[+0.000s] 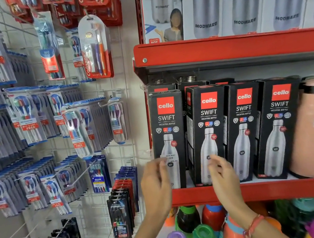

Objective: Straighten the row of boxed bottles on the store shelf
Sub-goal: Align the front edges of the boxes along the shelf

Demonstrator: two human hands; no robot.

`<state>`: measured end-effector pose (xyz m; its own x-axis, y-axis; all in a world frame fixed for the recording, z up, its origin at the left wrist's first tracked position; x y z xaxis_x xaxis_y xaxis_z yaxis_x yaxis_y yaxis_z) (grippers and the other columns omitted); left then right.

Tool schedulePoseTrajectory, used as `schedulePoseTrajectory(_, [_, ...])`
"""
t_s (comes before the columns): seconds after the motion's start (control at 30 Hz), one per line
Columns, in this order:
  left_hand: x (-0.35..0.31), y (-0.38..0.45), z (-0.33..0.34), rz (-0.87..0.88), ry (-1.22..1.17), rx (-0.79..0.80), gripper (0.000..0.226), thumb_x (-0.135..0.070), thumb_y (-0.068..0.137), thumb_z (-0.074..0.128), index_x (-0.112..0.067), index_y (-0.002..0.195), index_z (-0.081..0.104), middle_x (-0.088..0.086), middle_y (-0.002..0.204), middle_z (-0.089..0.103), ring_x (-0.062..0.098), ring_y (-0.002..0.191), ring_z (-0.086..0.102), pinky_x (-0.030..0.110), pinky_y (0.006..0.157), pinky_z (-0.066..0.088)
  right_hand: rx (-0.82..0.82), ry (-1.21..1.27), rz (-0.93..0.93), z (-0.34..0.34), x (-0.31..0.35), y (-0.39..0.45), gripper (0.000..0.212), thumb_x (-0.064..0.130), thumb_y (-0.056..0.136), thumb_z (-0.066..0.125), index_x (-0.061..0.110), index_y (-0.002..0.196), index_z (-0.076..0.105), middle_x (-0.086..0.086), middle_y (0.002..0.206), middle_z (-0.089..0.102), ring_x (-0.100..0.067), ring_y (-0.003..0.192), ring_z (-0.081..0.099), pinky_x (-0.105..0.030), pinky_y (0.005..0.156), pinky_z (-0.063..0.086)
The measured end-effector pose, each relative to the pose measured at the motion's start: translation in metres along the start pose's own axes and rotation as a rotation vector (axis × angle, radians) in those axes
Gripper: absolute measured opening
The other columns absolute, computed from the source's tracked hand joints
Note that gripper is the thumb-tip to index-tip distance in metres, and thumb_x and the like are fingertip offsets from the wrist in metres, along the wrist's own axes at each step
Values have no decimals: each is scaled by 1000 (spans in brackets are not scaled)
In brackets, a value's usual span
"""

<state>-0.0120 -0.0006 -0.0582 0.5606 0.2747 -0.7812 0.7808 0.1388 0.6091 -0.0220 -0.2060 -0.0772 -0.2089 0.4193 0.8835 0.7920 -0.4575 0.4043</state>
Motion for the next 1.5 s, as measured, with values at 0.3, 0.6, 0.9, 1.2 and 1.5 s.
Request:
schedulePoseTrajectory(0.3, [25,-25,104,-448,-201,456,113,-91,66,8,-17,150,23,3,158,27,15,145,26,32,120,14,258,63,322,-7,-45,14,62,41,97,42,16,152,24,-3,158,27,-22,145,26,-36,115,21])
schedulePoseTrajectory(0.6, [37,-28,104,-554,-294,421,141,-105,41,12,-14,149,28,5,157,29,17,145,29,45,123,14,358,98,297,-12,-43,14,69,60,92,37,27,151,26,9,157,28,-14,145,25,-34,116,17])
schedulePoseTrajectory(0.9, [34,-35,90,-548,-264,403,145,-106,37,11,-15,148,28,6,157,31,18,145,29,45,123,13,418,105,256,-12,-35,1,72,64,88,40,28,150,29,6,156,31,-17,143,31,-37,117,20])
schedulePoseTrajectory(1.2, [15,-34,88,-488,-129,412,117,-104,47,10,-25,120,58,9,133,57,23,125,50,39,112,30,476,108,248,-19,-35,-1,76,66,86,42,29,151,28,8,157,30,-14,143,30,-39,119,19])
schedulePoseTrajectory(1.5, [-24,-36,150,-379,-244,373,91,-84,72,26,-13,112,68,7,115,68,16,109,64,39,108,44,164,90,213,-98,-71,33,49,33,98,44,12,142,45,-4,149,44,-21,137,39,-33,110,28])
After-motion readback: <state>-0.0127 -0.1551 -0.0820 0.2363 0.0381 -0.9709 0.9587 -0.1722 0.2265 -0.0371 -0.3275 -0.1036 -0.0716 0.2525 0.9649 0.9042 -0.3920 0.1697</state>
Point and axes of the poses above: each hand's wrist, its own y-axis towards the middle knuckle, its own z-axis out of the palm, x = y × z, the point moved 7 cm from there along y, towards the middle knuckle
